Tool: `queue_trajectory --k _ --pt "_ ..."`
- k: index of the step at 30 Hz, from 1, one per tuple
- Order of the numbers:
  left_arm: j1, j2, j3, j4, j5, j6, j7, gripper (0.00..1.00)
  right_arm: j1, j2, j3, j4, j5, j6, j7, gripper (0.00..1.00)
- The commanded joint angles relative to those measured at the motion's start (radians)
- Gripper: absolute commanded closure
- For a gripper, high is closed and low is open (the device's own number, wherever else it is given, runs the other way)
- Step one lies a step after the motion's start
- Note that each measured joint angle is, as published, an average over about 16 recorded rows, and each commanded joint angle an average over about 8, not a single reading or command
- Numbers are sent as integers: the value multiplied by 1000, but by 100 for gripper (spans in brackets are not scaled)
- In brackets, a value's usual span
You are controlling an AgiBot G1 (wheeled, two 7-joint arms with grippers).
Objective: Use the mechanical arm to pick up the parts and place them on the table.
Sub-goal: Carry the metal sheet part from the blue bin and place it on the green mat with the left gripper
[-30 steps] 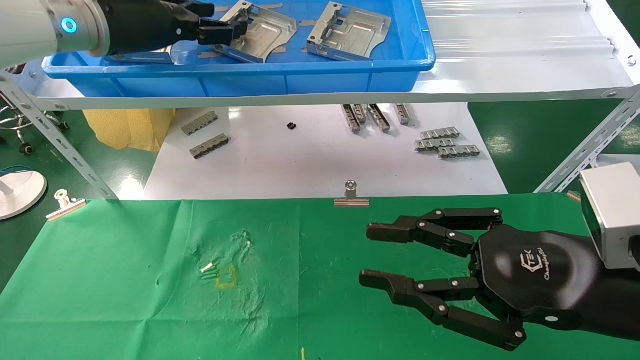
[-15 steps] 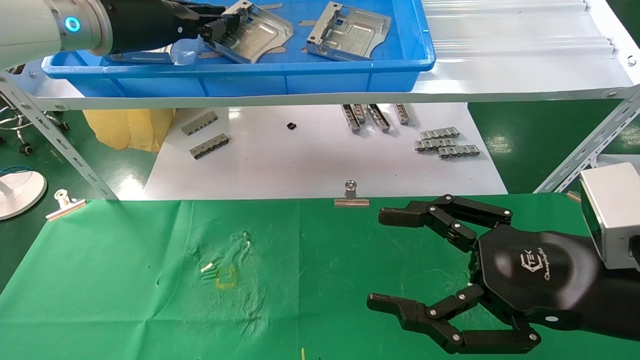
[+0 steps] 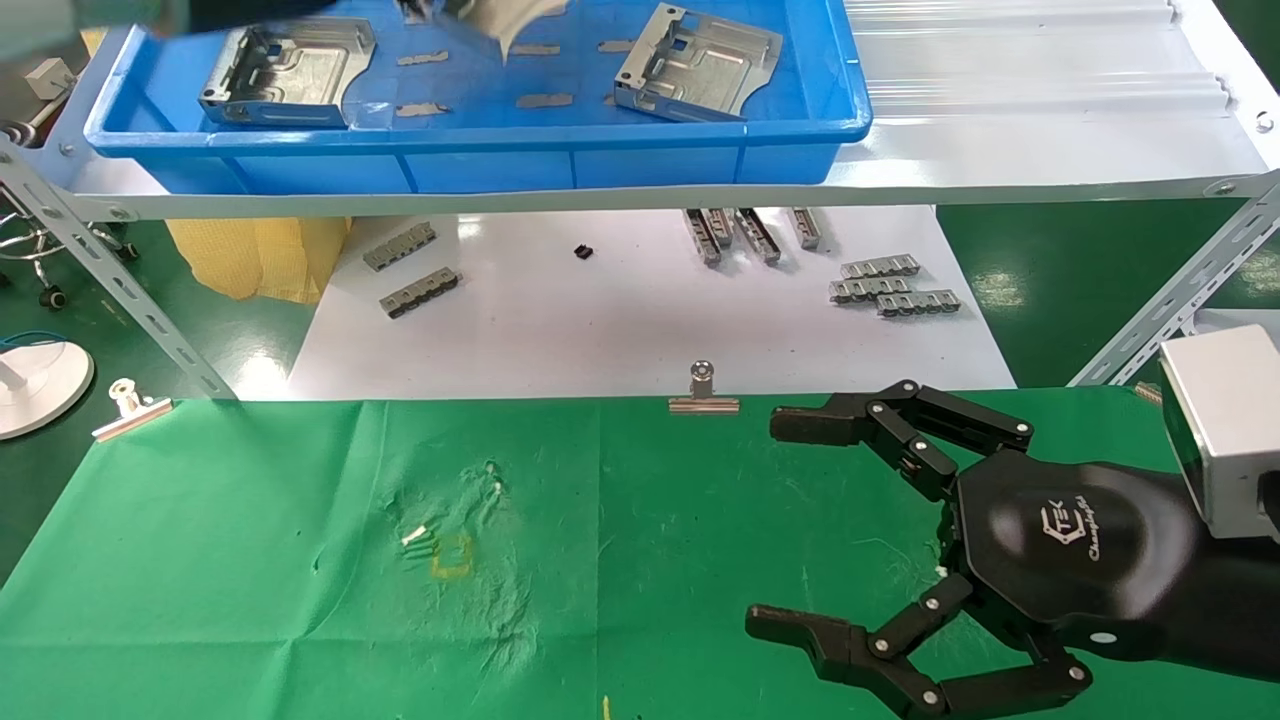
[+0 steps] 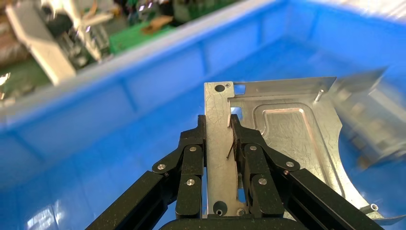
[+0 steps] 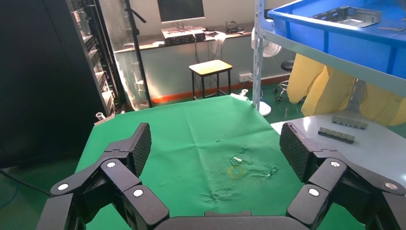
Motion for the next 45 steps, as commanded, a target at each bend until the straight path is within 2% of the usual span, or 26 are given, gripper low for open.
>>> queue_trajectory --k 1,6,14,18,23,29,33,39,41,42,45 --pt "-8 -9 -7 -10 -10 23 15 100 0 0 0 0 0 0 0 0" --pt "-12 -48 -18 -31 -30 171 74 100 0 0 0 0 0 0 0 0" --pt "0 -130 -17 -73 -44 529 191 100 0 0 0 0 0 0 0 0" --pt "31 -170 0 -119 -49 642 255 100 0 0 0 0 0 0 0 0" --pt "127 -240 52 -244 -92 667 305 100 0 0 0 0 0 0 0 0" --pt "270 -317 154 -358 -123 652 385 100 0 0 0 0 0 0 0 0" --pt "333 -322 210 -341 -90 628 499 100 0 0 0 0 0 0 0 0" --pt "385 -281 255 -245 -29 561 666 100 0 0 0 0 0 0 0 0" --pt "394 -266 257 -210 -22 540 707 91 0 0 0 0 0 0 0 0" --pt "396 -259 257 -193 -22 530 724 82 0 0 0 0 0 0 0 0" --pt "398 -242 251 -150 -29 510 767 44 0 0 0 0 0 0 0 0"
